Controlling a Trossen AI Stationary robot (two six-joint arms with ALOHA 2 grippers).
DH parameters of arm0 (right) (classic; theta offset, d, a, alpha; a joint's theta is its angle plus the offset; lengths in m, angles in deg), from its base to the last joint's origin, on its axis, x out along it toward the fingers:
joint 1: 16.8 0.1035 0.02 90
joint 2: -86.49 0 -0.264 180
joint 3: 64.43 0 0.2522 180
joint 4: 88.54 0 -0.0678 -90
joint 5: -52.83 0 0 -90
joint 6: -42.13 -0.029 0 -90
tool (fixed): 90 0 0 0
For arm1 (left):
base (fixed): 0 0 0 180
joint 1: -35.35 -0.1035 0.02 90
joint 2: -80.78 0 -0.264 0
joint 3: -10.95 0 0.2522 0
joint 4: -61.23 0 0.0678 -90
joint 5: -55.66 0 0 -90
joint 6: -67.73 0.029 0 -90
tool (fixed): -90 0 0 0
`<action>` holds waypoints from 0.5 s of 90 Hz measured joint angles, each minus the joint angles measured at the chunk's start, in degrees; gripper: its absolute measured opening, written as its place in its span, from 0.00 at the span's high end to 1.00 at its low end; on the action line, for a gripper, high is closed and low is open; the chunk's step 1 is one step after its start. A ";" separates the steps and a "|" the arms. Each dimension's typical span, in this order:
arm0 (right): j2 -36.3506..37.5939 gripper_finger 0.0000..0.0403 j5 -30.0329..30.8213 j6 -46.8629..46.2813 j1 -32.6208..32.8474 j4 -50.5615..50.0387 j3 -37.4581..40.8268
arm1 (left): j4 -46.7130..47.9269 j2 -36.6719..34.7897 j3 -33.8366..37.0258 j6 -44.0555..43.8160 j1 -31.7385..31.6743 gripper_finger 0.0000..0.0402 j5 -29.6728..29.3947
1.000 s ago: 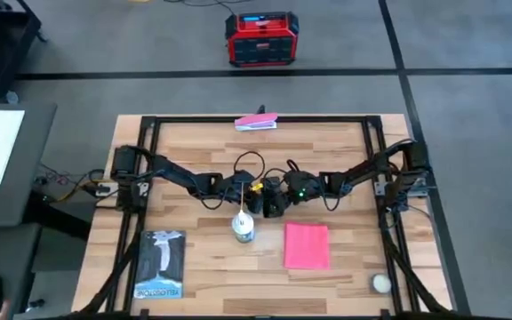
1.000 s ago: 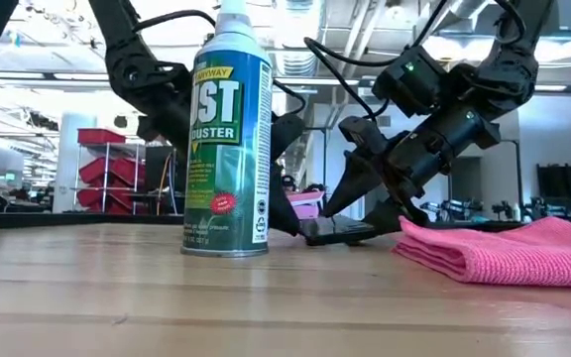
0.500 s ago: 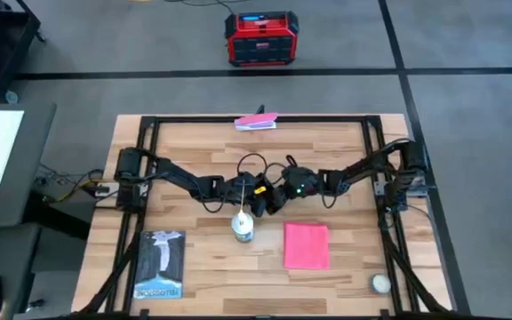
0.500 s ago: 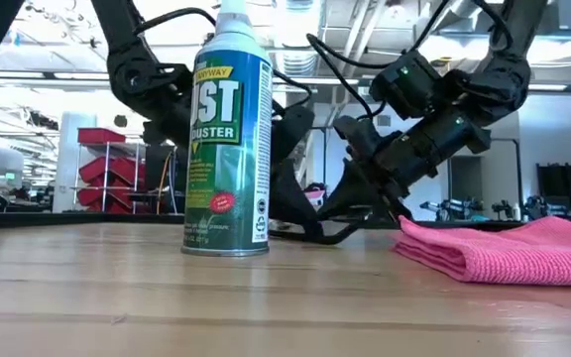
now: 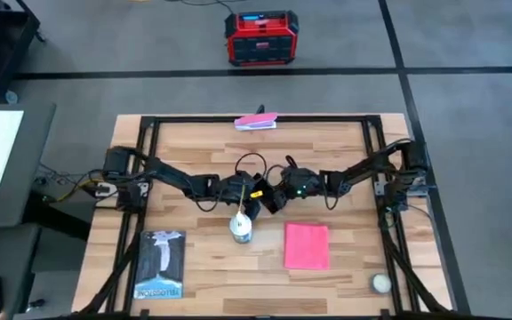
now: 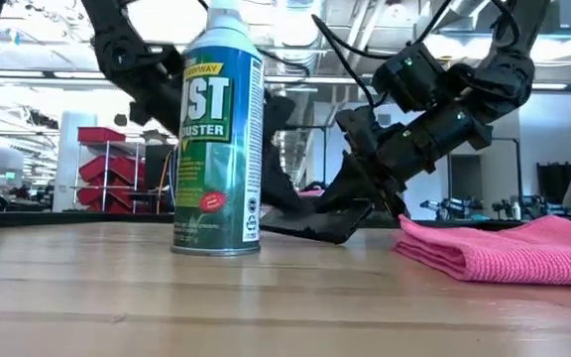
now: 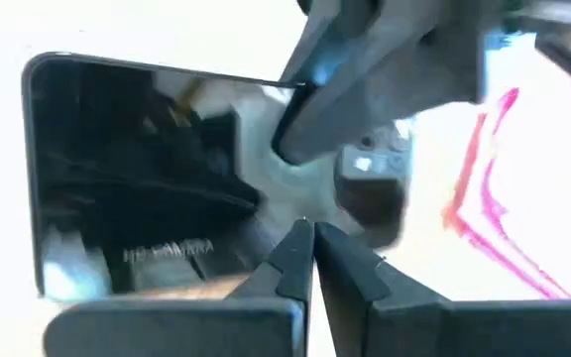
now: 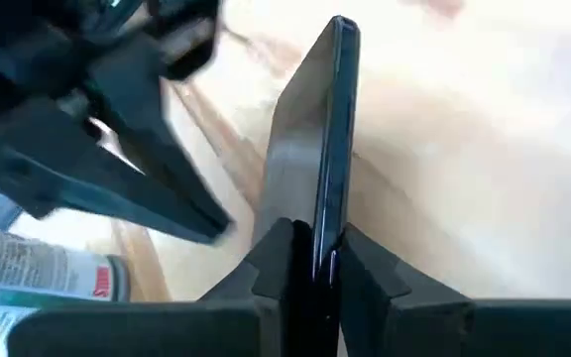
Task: Apply microfiber cloth
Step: Prepare the black cellphone
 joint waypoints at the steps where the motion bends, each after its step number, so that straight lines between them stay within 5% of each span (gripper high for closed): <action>1: 0.33 0.93 0.34 0.28 -0.09 -0.09 0.00 | 0.29 -0.34 -0.02 0.18 0.07 1.00 -0.33; 45: 16.11 0.96 11.37 9.25 -1.50 -10.47 0.24 | 6.20 -1.25 -0.17 1.27 0.74 1.00 -9.86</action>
